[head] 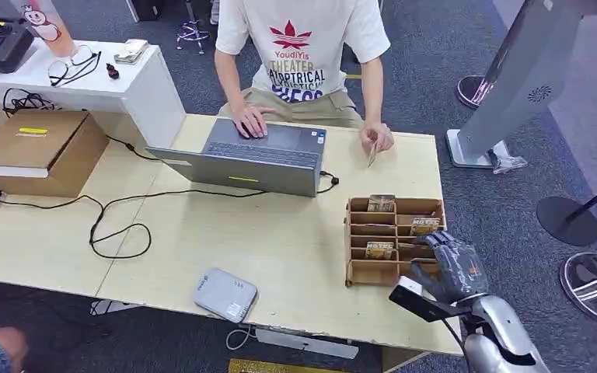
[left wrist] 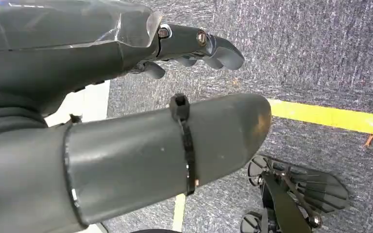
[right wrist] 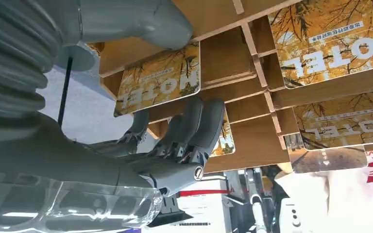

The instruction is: Pass the card to the sensor for recognition and then transmit it.

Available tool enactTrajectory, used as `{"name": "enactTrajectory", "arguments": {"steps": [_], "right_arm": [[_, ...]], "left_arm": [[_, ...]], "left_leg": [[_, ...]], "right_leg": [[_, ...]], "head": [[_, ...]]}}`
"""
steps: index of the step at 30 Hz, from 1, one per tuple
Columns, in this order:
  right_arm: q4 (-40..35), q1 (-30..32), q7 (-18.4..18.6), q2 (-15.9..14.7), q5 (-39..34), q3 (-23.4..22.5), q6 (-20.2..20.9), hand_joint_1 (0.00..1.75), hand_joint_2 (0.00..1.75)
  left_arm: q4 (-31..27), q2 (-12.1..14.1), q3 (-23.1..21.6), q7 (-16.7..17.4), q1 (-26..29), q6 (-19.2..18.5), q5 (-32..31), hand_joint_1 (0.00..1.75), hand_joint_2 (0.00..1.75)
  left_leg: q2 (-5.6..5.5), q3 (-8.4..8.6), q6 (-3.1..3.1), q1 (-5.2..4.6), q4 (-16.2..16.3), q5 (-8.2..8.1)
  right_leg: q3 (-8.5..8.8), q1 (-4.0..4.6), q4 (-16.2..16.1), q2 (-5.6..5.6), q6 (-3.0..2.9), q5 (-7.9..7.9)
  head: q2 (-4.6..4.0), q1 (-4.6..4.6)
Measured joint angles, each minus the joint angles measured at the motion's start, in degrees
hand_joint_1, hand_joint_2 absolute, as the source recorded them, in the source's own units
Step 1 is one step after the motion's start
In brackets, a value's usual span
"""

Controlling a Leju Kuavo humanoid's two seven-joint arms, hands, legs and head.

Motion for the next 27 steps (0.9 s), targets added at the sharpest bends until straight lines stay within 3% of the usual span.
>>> {"name": "enactTrajectory", "arguments": {"steps": [8, 13, 18, 22, 25, 27], "right_arm": [[0.7, -0.6, -0.6, 0.0, -0.6, 0.2, -0.5, 0.99, 1.75], [-0.5, 0.3, -0.3, 0.0, 0.2, 0.2, -1.3, 0.87, 1.75], [-3.8, 1.9, 1.8, 0.0, 2.5, 0.4, -0.7, 1.05, 1.75], [-8.0, 3.9, 2.9, -0.4, 4.2, 0.4, 0.0, 0.84, 1.75], [-12.0, 5.9, 3.4, -1.4, 4.6, 0.4, 0.9, 0.80, 1.75], [-14.2, 7.1, 3.7, -2.1, 4.6, 0.4, 1.3, 0.89, 1.75]], "left_arm": [[0.0, 0.0, 0.0, 0.0, 0.0, 0.1, 0.0, 0.00, 0.00], [0.0, 0.0, 0.0, -0.1, 0.0, 0.5, -0.3, 0.00, 0.00], [0.0, -0.1, 0.0, 0.1, 0.0, 0.5, -0.4, 0.00, 0.00], [0.0, -0.1, 0.0, 0.2, 0.0, 0.5, -0.4, 0.00, 0.00], [0.0, -0.2, 0.0, 0.2, 0.0, 0.5, -0.4, 0.00, 0.00], [0.0, -0.2, 0.0, 0.2, 0.0, 0.5, -0.5, 0.00, 0.00]], "left_leg": [[0.00, 0.02, 0.00, 0.00, 0.0, 0.00], [0.00, 0.01, 0.00, 0.00, 0.0, 0.00], [0.00, 0.01, 0.00, 0.00, 0.0, -0.01], [0.00, 0.00, 0.00, 0.00, 0.0, -0.01], [0.00, -0.01, 0.03, -0.01, 0.0, -0.03], [0.01, 0.00, 0.04, -0.01, 0.0, -0.04]], "right_leg": [[0.01, 0.00, 0.0, -0.01, 0.00, 0.00], [0.00, 0.00, 0.0, -0.01, 0.00, 0.00], [-0.02, 0.00, 0.0, 0.01, 0.00, -0.01], [-0.03, 0.00, 0.0, -0.01, 0.01, -0.01], [-0.03, 0.00, 0.0, 0.00, 0.02, -0.02], [-0.03, 0.00, 0.0, 0.00, 0.02, -0.02]], "head": [[0.00, 0.02], [0.00, 0.00], [0.00, 0.00], [0.00, 0.00], [0.00, 0.00], [0.00, 0.00]]}}
